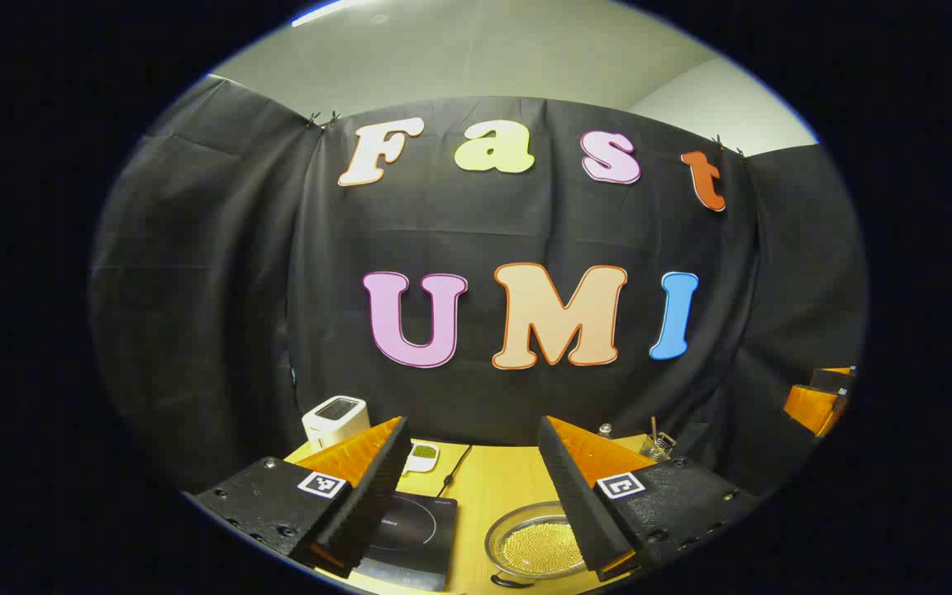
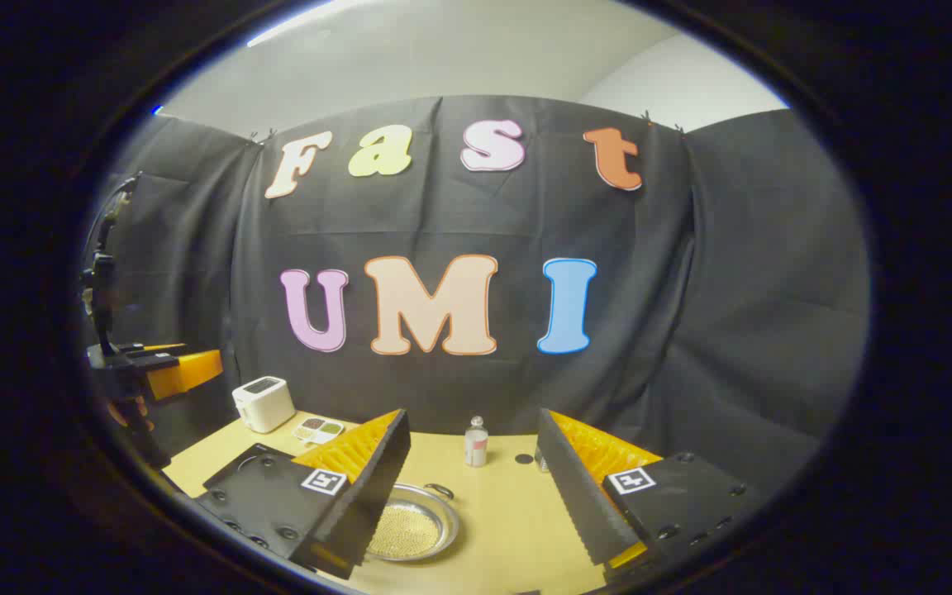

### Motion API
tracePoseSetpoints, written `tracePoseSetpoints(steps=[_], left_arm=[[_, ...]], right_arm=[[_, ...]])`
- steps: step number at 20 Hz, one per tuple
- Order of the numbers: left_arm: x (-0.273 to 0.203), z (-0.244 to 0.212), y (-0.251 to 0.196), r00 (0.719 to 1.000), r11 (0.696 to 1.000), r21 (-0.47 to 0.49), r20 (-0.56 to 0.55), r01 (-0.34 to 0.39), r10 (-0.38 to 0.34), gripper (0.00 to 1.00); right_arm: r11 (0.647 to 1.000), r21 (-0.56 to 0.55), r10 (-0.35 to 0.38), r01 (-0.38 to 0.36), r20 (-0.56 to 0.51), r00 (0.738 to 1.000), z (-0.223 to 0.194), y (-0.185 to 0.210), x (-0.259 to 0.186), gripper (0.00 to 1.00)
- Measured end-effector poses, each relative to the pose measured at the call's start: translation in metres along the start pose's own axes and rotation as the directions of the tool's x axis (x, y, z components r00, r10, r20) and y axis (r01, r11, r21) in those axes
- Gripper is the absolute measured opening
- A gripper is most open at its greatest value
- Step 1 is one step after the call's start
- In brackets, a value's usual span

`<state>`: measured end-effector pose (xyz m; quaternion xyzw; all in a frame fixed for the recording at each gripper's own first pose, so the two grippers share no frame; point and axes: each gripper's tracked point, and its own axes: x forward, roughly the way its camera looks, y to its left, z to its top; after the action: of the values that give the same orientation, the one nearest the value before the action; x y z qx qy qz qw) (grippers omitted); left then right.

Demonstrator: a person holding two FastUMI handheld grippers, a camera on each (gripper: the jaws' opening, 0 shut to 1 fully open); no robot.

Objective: First push the handle of the pot to place it horizontally, then grasp the pot with both hands and set it on the induction cooktop.

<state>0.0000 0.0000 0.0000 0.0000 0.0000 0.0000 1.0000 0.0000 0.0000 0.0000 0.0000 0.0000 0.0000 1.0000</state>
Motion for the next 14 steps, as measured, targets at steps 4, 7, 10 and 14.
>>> tracePoseSetpoints(steps=[4,7,10,14], left_arm=[[-0.004,0.001,0.002,1.0,1.0,0.019,0.011,0.012,-0.012,0.9],[-0.003,0.003,-0.003,0.999,0.999,0.042,0.016,0.032,-0.033,0.94],[-0.003,0.003,-0.007,0.999,0.998,0.052,0.015,0.038,-0.039,0.9],[-0.003,-0.004,-0.012,0.999,0.997,0.052,-0.001,0.05,-0.05,0.9]], right_arm=[[1.0,0.017,-0.02,0.02,-0.012,1.0,-0.004,-0.005,-0.002,0.96],[0.999,-0.009,-0.039,0.039,-0.012,0.999,-0.005,-0.01,-0.004,0.96],[0.999,-0.016,-0.036,0.036,-0.011,0.999,-0.004,-0.009,-0.008,0.98],[0.999,0.018,-0.039,0.039,-0.01,0.999,-0.006,-0.016,-0.012,0.96]])
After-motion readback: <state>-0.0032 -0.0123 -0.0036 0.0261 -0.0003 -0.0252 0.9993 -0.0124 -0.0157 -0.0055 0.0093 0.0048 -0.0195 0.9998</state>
